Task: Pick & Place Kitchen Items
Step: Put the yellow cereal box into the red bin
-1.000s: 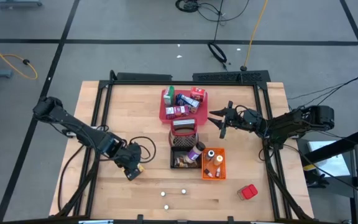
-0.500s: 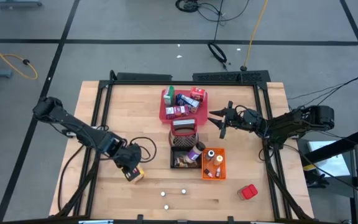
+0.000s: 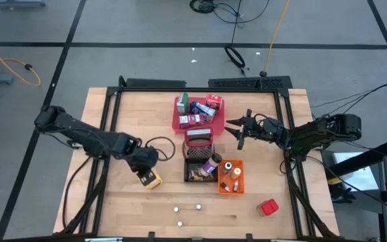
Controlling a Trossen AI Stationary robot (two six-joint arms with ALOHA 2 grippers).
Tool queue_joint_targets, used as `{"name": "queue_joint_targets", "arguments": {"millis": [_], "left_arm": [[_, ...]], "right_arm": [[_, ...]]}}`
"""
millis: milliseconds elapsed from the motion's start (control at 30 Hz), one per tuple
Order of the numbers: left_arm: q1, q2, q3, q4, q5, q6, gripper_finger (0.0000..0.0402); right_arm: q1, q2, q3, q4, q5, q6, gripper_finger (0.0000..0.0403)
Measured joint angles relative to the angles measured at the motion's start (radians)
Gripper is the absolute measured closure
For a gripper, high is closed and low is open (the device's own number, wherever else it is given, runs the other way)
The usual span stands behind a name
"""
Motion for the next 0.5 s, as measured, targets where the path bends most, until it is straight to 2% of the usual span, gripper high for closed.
{"name": "queue_joint_targets", "arguments": {"millis": [500], "left_arm": [[0.317,-0.153,0.000,-0.003,0.010,0.237,0.0355]], "right_arm": [[0.000,0.000,0.000,0.000,0.000,-0.018,0.0261]]}}
